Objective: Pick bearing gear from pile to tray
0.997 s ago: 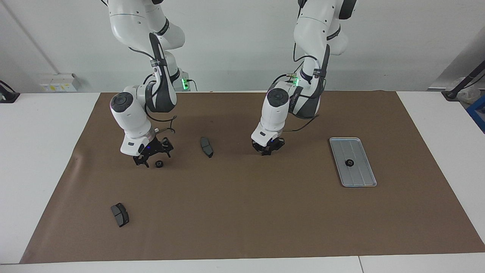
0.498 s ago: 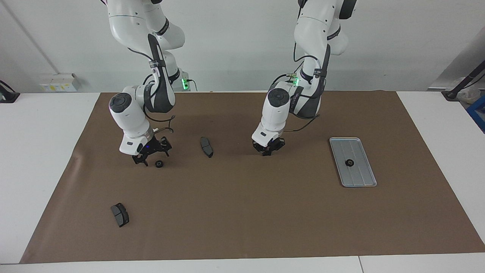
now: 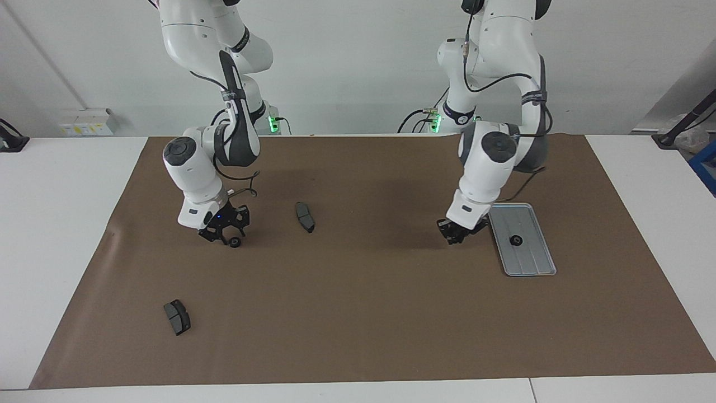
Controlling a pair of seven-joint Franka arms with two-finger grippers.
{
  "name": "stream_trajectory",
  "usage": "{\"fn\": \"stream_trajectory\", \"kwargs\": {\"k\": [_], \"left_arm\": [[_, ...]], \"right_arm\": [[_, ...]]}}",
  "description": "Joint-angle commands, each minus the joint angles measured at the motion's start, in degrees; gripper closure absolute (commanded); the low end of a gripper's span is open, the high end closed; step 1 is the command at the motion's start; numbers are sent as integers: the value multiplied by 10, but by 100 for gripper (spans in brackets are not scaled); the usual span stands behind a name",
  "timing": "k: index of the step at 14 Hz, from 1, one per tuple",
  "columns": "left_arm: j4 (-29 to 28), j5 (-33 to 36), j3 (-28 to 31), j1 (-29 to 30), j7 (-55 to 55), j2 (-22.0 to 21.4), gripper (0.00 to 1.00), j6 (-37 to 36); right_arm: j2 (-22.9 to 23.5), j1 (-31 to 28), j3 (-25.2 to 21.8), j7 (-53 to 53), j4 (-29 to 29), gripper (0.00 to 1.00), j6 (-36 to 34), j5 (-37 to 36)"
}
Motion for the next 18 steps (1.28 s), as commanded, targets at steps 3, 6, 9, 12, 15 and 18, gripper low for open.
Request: {"fn": "stream_trajectory", "kwargs": {"k": [3, 6, 9, 12, 15, 18], "left_arm": [[-51, 7, -7, 89, 156, -30, 93, -3], [-95, 7, -7, 117, 222, -49, 93, 4], [-137, 6, -7, 117, 242, -65, 86, 8], [-145, 6, -7, 114, 242, -70, 48, 5], [-141, 6, -7, 111, 243, -69, 4, 5], [-102, 2, -9, 107, 233, -66, 0, 1]], "right_arm": [[-15, -3, 5, -1, -18, 100, 13, 16], [-15, 12, 5, 42, -7, 100, 2, 16], [-31, 13, 8, 87, 43, 100, -78, 15], [-36, 42, 10, 180, 125, 100, -179, 15], [-30, 107, 11, 322, 174, 100, -210, 6], [-28, 179, 11, 464, 177, 100, -178, 6]]}}
